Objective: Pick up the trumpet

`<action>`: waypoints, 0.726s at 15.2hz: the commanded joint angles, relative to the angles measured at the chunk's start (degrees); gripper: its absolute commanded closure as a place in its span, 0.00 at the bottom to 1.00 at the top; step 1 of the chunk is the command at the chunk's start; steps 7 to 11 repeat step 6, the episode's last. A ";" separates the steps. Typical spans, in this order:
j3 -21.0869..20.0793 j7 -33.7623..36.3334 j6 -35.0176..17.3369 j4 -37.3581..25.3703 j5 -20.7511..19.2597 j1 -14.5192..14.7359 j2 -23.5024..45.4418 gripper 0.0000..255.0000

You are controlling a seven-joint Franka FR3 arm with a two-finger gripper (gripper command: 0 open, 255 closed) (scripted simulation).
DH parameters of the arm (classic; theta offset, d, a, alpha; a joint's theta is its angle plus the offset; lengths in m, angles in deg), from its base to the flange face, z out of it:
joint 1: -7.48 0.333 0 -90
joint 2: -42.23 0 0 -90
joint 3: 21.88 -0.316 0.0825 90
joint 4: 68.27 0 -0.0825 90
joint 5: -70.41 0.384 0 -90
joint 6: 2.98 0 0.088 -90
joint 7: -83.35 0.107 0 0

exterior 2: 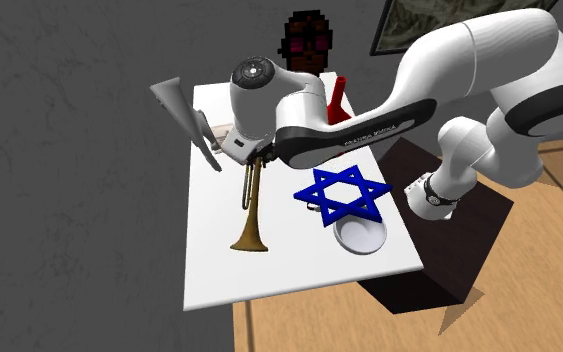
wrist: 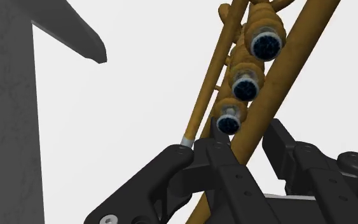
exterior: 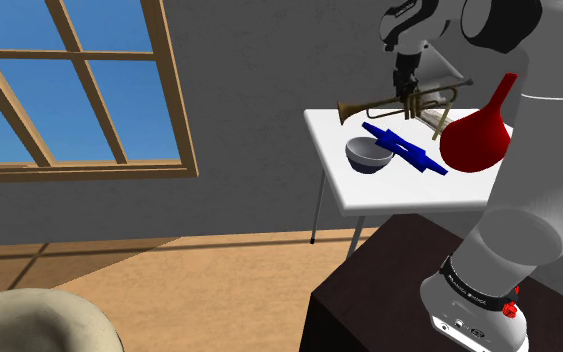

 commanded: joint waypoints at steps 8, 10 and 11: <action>0.19 -0.08 3.82 -3.40 -0.34 0.02 -0.58 1.00; 0.19 -0.08 3.82 -3.40 -0.34 0.02 -0.58 1.00; 0.19 -0.08 3.82 -3.40 -0.34 0.02 -0.58 1.00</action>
